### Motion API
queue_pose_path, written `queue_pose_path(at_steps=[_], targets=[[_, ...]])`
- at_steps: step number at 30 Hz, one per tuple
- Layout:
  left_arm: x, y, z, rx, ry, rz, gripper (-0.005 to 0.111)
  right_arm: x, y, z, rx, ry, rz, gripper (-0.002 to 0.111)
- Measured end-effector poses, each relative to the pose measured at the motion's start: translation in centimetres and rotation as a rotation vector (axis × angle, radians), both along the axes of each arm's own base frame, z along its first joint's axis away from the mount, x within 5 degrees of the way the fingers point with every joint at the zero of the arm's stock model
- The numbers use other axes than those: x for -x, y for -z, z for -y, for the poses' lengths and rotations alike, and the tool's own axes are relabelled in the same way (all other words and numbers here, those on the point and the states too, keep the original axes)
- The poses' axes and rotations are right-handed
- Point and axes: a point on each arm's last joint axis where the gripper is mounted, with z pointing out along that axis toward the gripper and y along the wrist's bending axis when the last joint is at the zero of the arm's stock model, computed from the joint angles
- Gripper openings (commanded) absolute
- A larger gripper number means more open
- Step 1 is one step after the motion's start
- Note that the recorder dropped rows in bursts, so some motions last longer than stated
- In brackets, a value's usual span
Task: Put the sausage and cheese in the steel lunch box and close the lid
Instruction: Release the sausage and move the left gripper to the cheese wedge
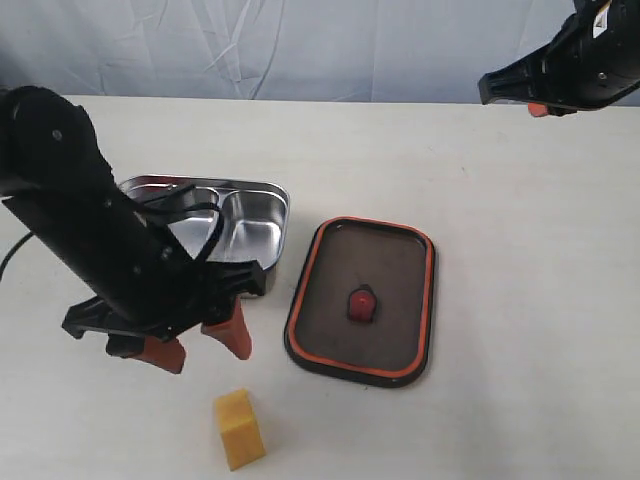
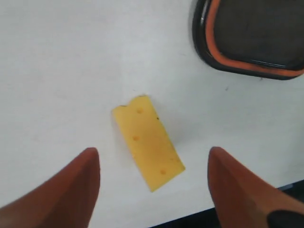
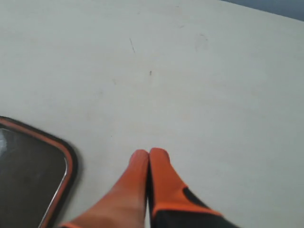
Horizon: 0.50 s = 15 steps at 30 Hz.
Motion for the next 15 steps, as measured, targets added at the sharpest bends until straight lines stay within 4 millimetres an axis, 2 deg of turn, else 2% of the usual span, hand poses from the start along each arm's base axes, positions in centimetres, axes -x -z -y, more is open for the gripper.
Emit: queue_pose_path(at_steps=[7, 15], targets=[[1.8, 0.5, 1.7, 0.012, 0.012, -0.032, 0.062, -0.4, 0.0, 1.3, -0.001, 0.041, 0.000, 0.000], [2.5, 1.2, 1.5, -0.015, -0.010, -0.069, 0.062, -0.5, 0.0, 1.4, 0.000, 0.047, -0.003, 0.000]])
